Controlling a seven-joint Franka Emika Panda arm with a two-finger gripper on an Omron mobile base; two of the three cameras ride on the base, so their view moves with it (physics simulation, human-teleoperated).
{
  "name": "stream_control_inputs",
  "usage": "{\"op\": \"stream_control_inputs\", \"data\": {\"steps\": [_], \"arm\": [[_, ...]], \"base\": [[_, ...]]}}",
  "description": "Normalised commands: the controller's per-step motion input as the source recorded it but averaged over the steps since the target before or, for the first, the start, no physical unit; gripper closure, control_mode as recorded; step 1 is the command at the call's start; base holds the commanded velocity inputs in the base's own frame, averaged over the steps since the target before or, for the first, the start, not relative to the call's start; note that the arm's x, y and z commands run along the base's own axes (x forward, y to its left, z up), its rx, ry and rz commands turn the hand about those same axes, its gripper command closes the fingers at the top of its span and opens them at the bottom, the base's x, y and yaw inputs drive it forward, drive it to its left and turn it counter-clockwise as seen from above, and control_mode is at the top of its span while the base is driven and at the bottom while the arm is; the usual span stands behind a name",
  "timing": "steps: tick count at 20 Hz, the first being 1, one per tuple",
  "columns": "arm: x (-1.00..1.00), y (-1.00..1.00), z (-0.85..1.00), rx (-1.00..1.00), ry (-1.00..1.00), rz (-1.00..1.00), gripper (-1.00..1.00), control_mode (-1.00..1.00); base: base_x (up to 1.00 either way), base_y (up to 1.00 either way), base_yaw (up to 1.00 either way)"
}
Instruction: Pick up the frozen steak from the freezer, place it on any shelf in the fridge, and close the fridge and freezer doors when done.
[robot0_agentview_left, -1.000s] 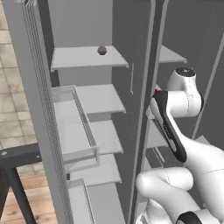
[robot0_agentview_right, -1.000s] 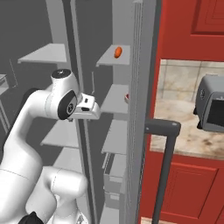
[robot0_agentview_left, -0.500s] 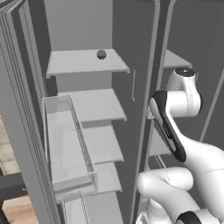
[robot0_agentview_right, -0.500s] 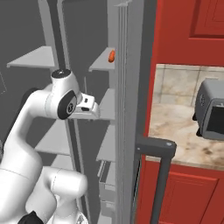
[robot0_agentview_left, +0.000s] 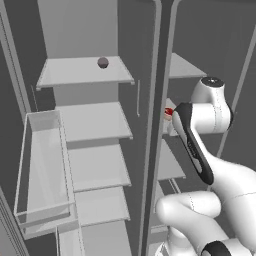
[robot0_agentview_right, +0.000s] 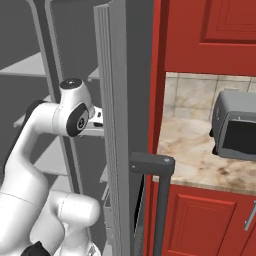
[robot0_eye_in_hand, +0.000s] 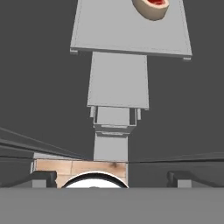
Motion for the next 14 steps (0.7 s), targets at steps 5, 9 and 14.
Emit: {"op": "stream_control_inputs", "data": {"steps": [5,9,14], "arm": [[0.15,-0.37,0.00,-0.02,-0.20,0.00,-1.00,-1.00],[0.53,-0.29,0.00,-0.03,-0.20,0.00,-1.00,-1.00],[0.74,-0.24,0.00,0.00,-0.08,-0.01,-1.00,-1.00]], "base": [[0.00,0.00,0.00],[0.00,0.00,0.00],[0.00,0.00,0.00]]}}
